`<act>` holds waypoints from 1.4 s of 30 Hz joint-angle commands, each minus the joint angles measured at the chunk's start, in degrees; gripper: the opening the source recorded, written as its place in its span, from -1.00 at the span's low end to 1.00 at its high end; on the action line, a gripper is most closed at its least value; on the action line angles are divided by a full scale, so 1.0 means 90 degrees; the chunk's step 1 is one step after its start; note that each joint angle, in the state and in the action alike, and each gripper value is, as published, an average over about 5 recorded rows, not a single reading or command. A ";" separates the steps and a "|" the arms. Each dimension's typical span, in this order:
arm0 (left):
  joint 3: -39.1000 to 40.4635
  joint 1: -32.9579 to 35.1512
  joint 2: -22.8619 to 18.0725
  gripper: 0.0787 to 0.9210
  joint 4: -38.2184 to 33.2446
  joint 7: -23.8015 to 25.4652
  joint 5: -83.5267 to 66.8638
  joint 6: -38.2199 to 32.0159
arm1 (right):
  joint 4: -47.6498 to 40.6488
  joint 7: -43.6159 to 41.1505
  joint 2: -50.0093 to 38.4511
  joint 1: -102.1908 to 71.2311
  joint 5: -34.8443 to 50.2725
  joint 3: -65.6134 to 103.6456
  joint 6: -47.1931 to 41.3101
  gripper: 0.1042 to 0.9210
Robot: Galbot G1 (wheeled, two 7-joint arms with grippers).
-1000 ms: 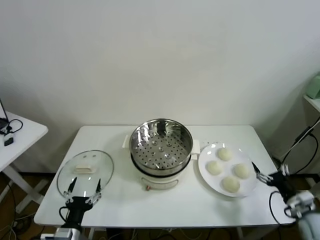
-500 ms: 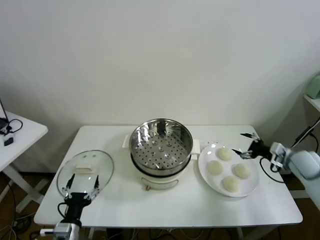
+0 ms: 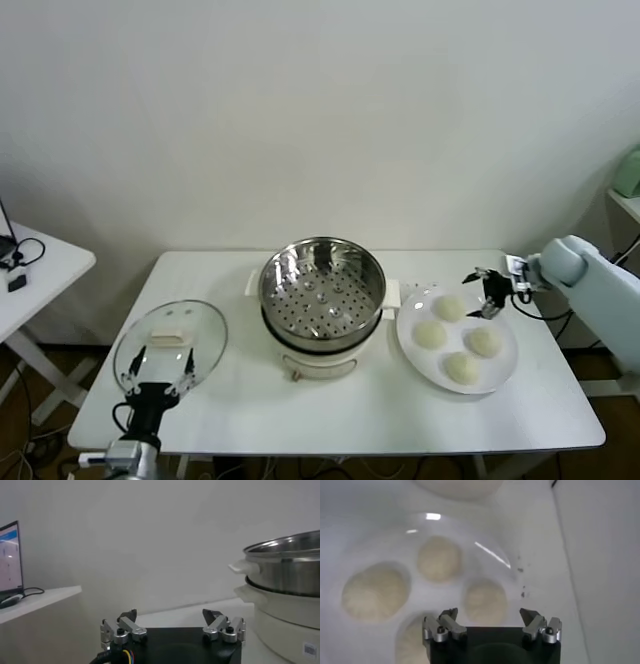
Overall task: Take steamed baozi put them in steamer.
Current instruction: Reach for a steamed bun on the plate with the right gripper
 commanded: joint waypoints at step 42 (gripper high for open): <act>-0.0090 0.0072 -0.0007 0.77 -0.0023 -0.0044 0.0015 0.0064 | -0.1978 -0.0151 0.1655 0.0116 -0.1336 0.0197 0.0372 0.47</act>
